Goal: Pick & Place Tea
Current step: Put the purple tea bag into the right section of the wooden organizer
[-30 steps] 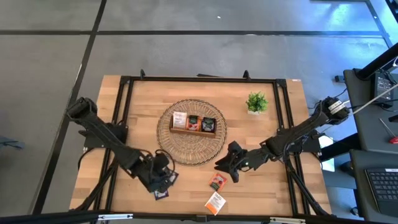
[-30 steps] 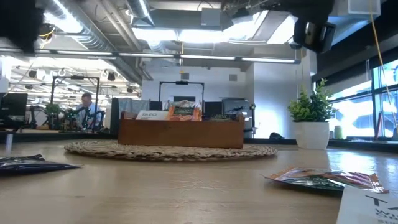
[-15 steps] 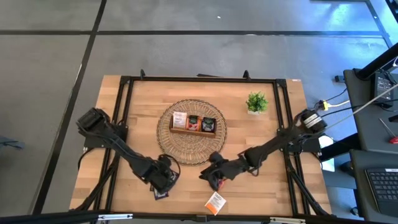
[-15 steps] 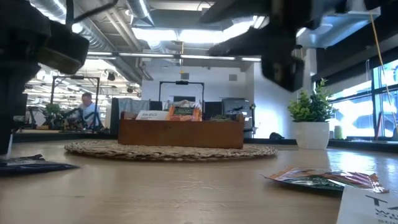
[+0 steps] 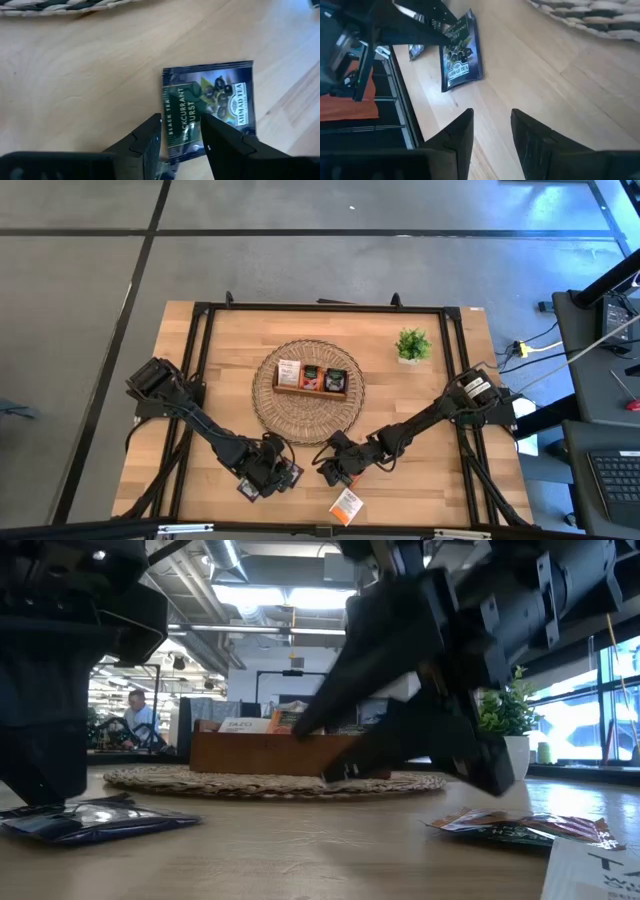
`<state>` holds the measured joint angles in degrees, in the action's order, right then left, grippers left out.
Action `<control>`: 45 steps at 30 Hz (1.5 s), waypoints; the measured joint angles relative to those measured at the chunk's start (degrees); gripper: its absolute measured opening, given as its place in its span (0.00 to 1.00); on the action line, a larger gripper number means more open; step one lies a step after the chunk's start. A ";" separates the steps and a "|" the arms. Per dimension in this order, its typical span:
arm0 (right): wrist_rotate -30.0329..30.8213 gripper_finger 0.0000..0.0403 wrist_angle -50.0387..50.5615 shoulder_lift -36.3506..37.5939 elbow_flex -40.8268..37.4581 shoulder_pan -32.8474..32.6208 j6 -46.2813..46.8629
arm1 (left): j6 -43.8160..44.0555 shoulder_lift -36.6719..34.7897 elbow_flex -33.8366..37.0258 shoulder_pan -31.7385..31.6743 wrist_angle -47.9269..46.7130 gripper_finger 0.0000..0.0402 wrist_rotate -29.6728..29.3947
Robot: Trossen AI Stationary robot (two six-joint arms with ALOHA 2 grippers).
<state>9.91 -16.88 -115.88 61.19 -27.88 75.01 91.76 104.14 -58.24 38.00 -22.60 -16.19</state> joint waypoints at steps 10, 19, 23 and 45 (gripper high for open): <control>0.31 0.33 -2.31 -0.72 0.03 0.09 2.51 | 3.53 2.85 -0.26 -0.20 3.87 0.33 -2.32; -0.56 0.33 -4.93 -0.72 0.00 -0.07 -11.94 | 2.39 3.06 -0.18 -0.17 4.84 0.33 -3.47; -0.68 0.33 -7.85 -0.69 0.04 -1.13 -24.48 | 2.15 3.06 -0.17 -0.44 4.42 0.34 -1.89; -5.54 0.33 1.30 -15.04 18.44 -2.33 -40.96 | 2.06 3.13 -0.04 -0.26 6.01 0.34 -2.57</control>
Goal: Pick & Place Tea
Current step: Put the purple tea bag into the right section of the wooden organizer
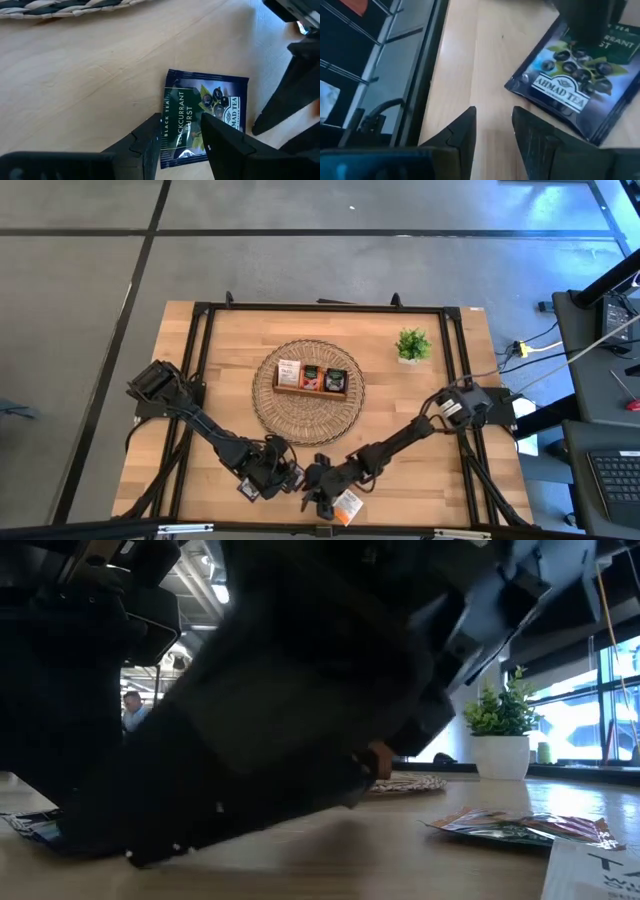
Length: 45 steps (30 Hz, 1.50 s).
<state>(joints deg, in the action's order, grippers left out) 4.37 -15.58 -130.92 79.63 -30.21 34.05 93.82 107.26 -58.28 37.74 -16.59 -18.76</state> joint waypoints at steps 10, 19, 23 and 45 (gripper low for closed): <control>0.89 0.33 4.84 -0.83 1.97 0.32 1.21 | -0.07 0.04 0.11 0.00 1.84 0.34 0.06; 0.84 0.33 5.27 -0.93 1.90 0.51 1.22 | -2.06 -0.02 0.11 0.02 3.68 0.32 0.69; 0.86 0.33 5.61 -0.95 1.84 0.51 1.21 | -4.02 -1.11 0.19 -0.02 3.61 0.28 1.38; 5.45 0.33 18.16 5.31 1.23 0.25 -5.55 | -10.87 -7.67 0.02 -1.10 -0.74 0.00 1.41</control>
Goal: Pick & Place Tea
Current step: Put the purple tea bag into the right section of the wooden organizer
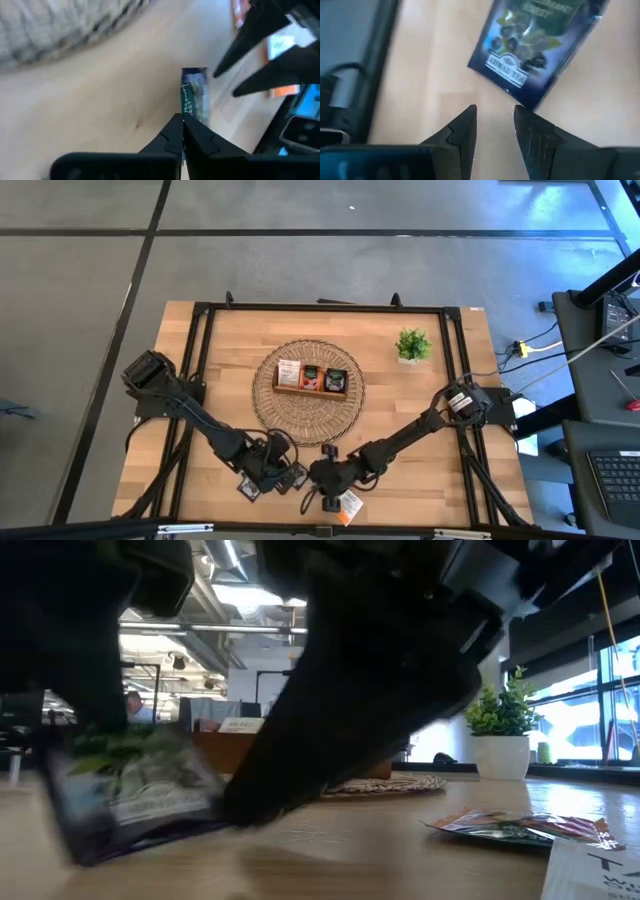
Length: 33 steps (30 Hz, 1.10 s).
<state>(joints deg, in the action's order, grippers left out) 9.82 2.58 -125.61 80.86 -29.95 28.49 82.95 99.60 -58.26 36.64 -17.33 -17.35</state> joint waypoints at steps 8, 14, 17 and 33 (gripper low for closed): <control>1.09 0.33 18.56 3.41 0.22 0.30 -0.13 | -6.78 -2.28 0.00 -2.85 -4.18 0.00 2.76; 1.05 0.33 21.80 3.42 0.48 0.33 0.89 | -10.61 -2.21 0.00 -5.25 -3.56 0.00 -0.72; 0.82 0.33 21.56 3.58 0.44 0.31 1.25 | -11.98 -2.21 0.00 -6.04 -3.71 0.00 -0.82; 11.77 0.33 -0.99 5.05 -0.83 1.32 -1.76 | -13.77 -2.21 0.00 -6.17 -1.50 0.00 -0.96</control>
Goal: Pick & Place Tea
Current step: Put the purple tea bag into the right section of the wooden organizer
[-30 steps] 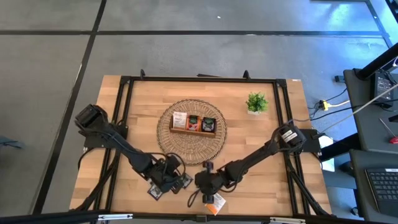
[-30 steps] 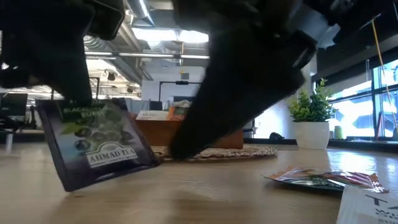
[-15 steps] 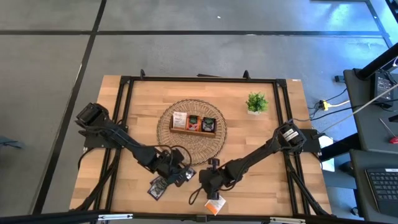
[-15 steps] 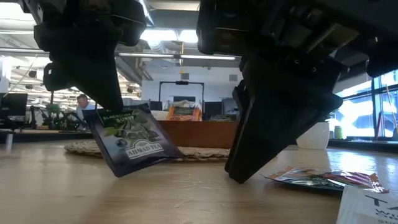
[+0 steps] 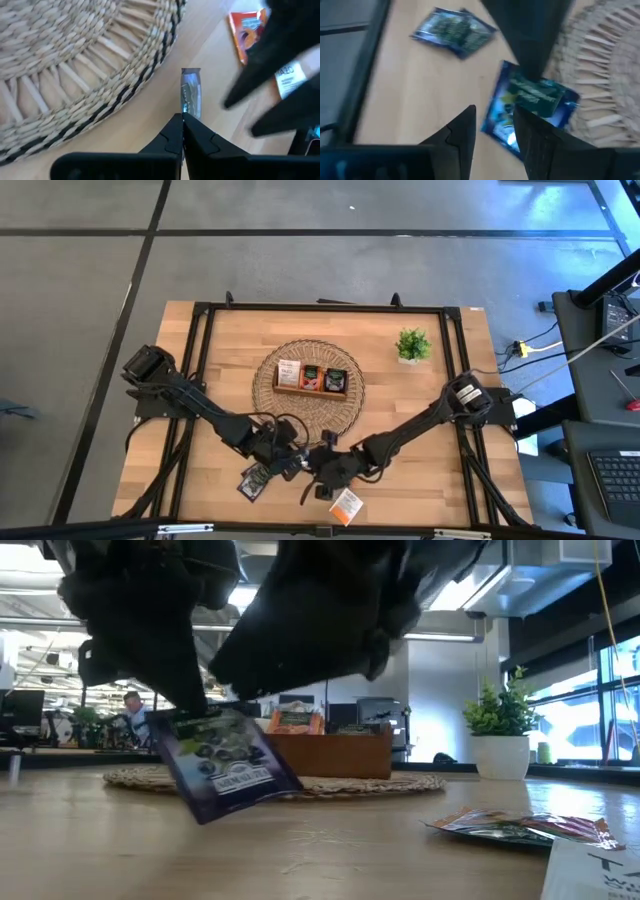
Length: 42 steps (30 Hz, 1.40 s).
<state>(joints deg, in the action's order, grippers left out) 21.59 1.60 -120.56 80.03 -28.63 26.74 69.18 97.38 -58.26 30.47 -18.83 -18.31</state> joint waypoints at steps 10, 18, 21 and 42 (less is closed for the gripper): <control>-1.53 0.33 4.87 0.32 -0.02 1.93 -1.69 | -2.06 0.04 -0.02 0.23 1.29 0.00 0.75; -13.73 0.33 11.96 3.06 0.04 2.39 -8.82 | -10.06 0.04 -0.02 1.04 4.15 0.00 3.46; -14.31 0.33 13.25 3.36 0.07 3.05 -8.05 | -14.02 0.04 -0.02 1.08 6.75 0.00 4.38; -22.93 0.33 6.38 3.44 0.07 5.16 -10.74 | -17.00 0.04 -0.02 1.10 8.89 0.00 8.18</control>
<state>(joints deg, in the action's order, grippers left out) -1.33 7.98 -117.12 80.09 -23.47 16.00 52.18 97.43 -58.28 31.57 -9.94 -10.13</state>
